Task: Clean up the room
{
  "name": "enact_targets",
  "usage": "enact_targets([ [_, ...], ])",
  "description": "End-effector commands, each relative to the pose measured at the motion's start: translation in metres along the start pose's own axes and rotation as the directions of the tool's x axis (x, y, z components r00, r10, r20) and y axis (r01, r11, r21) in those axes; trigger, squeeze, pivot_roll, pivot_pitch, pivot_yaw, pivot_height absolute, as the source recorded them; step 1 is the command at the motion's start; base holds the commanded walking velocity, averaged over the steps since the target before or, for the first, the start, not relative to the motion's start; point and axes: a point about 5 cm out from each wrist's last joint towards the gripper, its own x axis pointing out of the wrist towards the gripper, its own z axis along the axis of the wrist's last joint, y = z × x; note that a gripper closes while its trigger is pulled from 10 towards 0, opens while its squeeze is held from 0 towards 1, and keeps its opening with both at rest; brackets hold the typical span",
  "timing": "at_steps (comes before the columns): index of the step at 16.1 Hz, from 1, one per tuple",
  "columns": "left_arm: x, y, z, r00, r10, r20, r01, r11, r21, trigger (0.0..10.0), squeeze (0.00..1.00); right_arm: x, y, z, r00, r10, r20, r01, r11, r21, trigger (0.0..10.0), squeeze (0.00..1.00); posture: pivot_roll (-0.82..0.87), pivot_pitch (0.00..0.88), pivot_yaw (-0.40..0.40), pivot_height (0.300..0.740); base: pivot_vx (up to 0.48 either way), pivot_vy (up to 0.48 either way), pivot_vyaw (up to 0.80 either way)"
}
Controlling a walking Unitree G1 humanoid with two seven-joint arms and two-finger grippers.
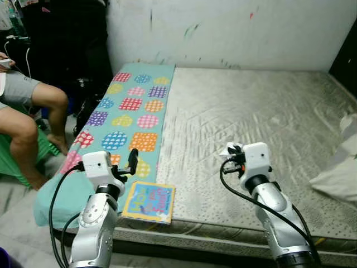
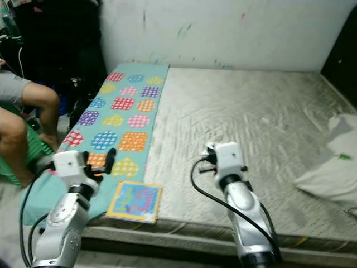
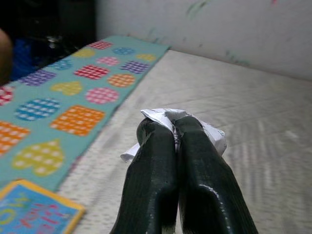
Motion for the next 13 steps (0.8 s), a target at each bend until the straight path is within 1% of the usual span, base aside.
enact_targets([
  [1, 0.0006, 0.0012, -0.0006, 1.0, 0.002, -0.011, -0.002, 1.0, 0.004, 10.0, 0.0, 0.0012, 0.0011, 0.0021, 1.0, 0.007, 0.004, -0.007, 1.0, -0.003, 10.0, 0.0, -0.12, 0.0, 0.029, 0.74, 0.0, 0.368, -0.68],
  [13, 0.0013, 0.0021, -0.0028, 0.999, 0.018, -0.031, -0.018, 1.0, -0.005, 10.0, 0.0, 0.0004, 0.0031, 0.0007, 1.0, 0.02, -0.001, -0.02, 0.999, -0.028, 10.0, 0.0, -0.12, 0.0, 0.03, 0.74, 0.0, 0.462, 0.0],
])
